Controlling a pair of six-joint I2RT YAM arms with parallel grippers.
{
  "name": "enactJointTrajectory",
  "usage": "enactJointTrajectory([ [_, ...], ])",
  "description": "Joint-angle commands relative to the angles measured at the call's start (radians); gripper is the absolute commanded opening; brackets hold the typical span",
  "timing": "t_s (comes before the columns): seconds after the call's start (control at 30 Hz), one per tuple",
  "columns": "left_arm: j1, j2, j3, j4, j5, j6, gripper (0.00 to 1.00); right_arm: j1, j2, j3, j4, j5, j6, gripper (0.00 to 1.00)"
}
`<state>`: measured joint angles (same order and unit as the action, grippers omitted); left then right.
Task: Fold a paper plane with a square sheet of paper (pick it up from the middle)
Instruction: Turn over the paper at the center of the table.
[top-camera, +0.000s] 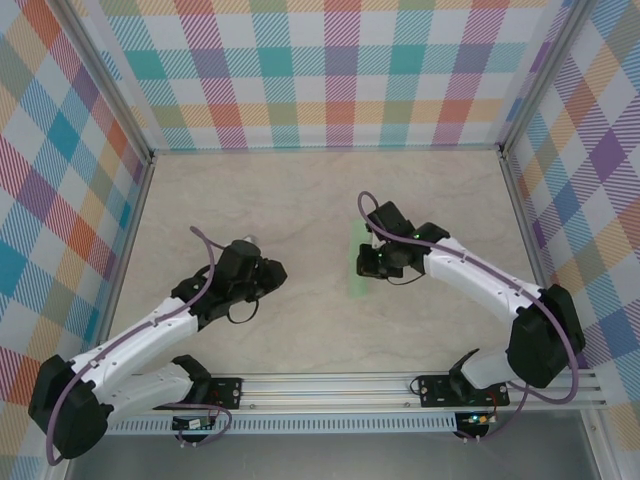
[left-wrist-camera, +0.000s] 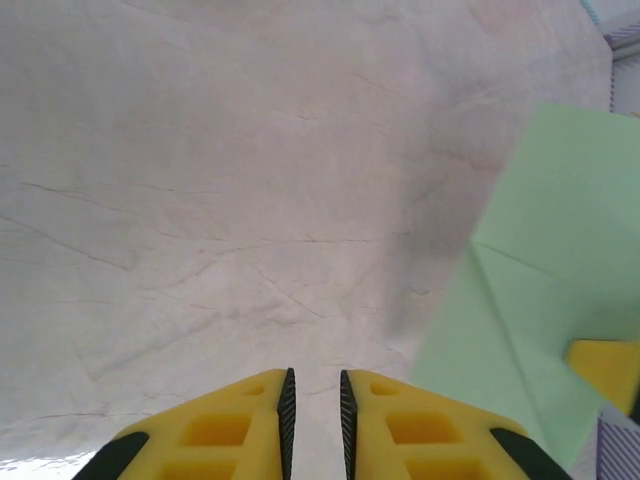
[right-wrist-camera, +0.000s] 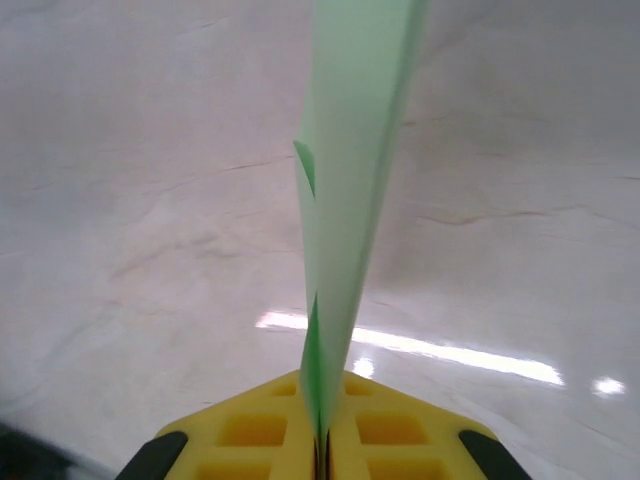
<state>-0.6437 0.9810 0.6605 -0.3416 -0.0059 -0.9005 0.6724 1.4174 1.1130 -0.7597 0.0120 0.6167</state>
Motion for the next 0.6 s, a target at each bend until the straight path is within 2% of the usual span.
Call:
enactJointTrajectory([
  [0.0,0.026,-0.028,-0.024,-0.087,-0.03,0.014,0.22,0.054,0.04,0.103,-0.401,0.339,-0.032,0.1],
  [0.07,0.038,-0.035,-0.028,-0.106,-0.04,0.004,0.22,0.081,0.087,0.177,-0.524,0.453,0.028,0.1],
  [0.2,0.058,-0.078,-0.05,-0.117,-0.074,-0.031,0.22,0.126,0.192,0.252,-0.596,0.488,0.086,0.1],
  [0.4,0.074,-0.132,-0.064,-0.172,-0.115,-0.051,0.23,0.211,0.425,0.386,-0.608,0.459,0.127,0.1],
  [0.57,0.081,-0.158,-0.083,-0.184,-0.114,-0.068,0.23,0.276,0.625,0.551,-0.563,0.326,0.104,0.15],
])
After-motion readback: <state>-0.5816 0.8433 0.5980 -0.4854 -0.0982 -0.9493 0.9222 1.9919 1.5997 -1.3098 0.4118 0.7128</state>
